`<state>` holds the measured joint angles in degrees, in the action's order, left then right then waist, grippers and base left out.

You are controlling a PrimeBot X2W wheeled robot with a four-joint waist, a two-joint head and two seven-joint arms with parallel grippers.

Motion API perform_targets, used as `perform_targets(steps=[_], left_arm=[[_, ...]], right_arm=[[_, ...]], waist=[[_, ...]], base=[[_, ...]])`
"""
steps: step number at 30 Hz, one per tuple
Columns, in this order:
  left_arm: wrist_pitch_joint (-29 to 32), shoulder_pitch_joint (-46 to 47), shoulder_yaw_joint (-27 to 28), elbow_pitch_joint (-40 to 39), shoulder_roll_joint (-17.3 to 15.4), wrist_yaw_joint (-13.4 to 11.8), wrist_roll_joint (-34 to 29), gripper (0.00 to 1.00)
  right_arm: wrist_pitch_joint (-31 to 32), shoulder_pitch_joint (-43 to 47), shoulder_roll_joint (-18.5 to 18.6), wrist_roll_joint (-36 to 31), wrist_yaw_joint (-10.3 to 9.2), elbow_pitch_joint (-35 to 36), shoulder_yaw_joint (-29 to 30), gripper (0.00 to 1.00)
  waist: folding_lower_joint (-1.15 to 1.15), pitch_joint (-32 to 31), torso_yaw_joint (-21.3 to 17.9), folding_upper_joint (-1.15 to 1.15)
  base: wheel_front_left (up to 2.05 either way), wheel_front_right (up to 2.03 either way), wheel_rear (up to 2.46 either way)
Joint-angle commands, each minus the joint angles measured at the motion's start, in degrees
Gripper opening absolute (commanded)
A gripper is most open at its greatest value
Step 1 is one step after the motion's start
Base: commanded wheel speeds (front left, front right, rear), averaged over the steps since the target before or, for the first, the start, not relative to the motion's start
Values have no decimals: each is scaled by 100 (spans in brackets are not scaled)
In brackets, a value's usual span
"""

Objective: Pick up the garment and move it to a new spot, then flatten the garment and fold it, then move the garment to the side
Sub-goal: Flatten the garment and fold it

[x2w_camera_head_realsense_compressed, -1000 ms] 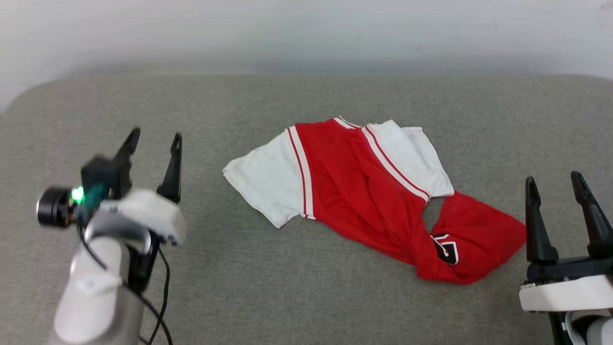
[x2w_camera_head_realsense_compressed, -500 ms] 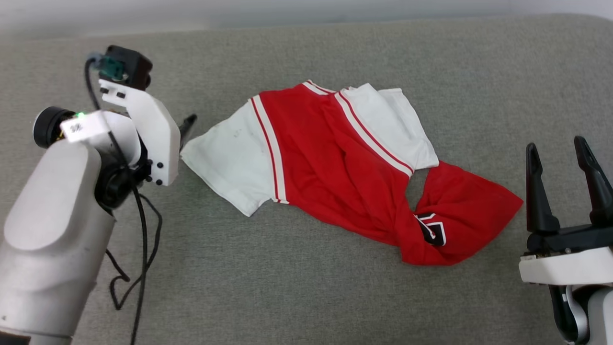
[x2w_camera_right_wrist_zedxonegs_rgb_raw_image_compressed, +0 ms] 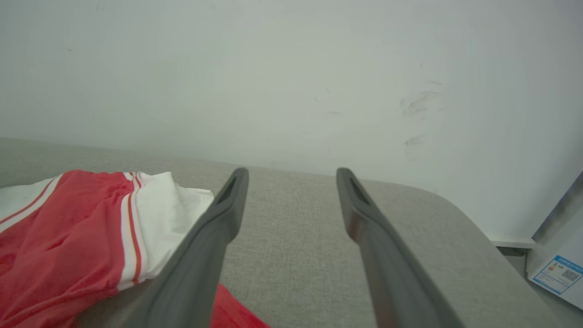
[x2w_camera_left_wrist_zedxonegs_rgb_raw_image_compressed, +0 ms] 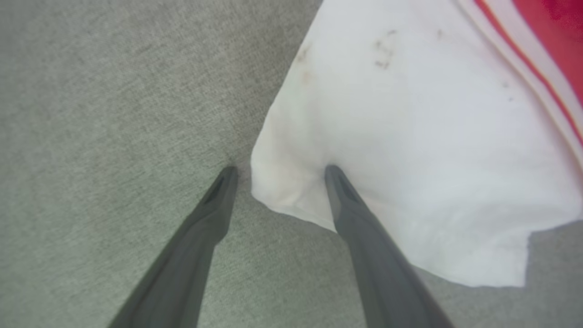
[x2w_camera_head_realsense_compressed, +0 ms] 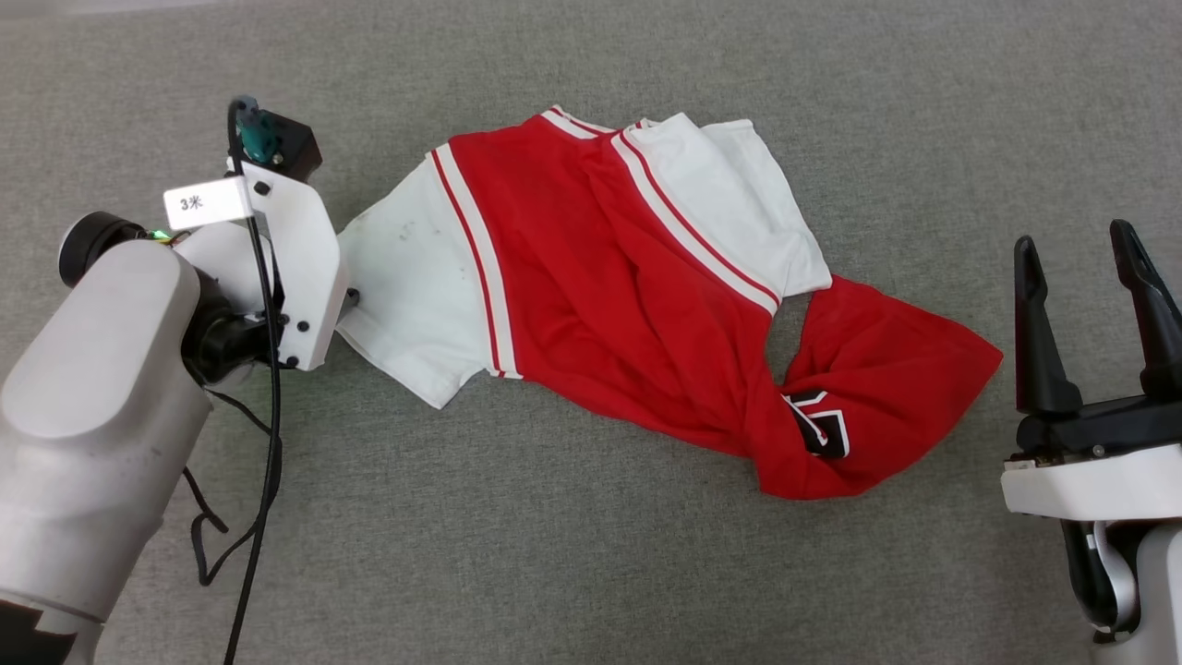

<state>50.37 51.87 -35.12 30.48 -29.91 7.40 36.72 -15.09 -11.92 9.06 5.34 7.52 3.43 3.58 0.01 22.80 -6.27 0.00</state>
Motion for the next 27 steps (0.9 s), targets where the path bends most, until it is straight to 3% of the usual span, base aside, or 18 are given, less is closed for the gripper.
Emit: perform_targets(steps=[1, 4, 5, 6, 12, 19, 23, 27], left_arm=[[140, -124, -180, 126, 51, -1, 93, 100], [325, -238, -516, 182, -42, 3, 229, 100], [325, -262, -592, 190, -72, 4, 288, 45], [266, -270, -634, 189, -71, 4, 373, 0], [-498, 15, -511, -40, -62, 0, 669, 0], [-1461, 84, -436, -521, -284, -1, 718, 0], [-1885, -82, -394, -876, -390, -2, 716, 0], [-2081, -248, -354, -1227, -493, -55, 703, 0]], right_arm=[[-11, -87, 47, 38, -6, 9, -1, 100], [-11, -105, 74, 45, -6, 14, 18, 100], [-11, -113, 89, 49, -6, 7, 29, 100], [-11, -130, 103, 52, -6, -6, 40, 100], [-11, -284, 261, 160, -6, -1, 172, 100], [207, -727, 970, 450, -6, -40, 4, 100], [887, -1126, 1596, 763, -6, 68, -467, 100], [2013, -1719, 2387, 1349, -6, -66, -1200, 100]], waist=[[-1, 49, -30, 0], [-1, 91, -32, 0], [-1, 98, -27, 0], [-1, 100, -16, 0], [-1, -44, 165, 0], [-1, -296, 496, 0], [-1, -371, 690, 0], [-1, -341, 898, 0]], base=[[0, 0, 0], [0, 0, 0], [0, 0, 0], [0, 0, 0], [0, 0, 0], [0, 0, 0], [0, 0, 0], [0, 0, 0]])
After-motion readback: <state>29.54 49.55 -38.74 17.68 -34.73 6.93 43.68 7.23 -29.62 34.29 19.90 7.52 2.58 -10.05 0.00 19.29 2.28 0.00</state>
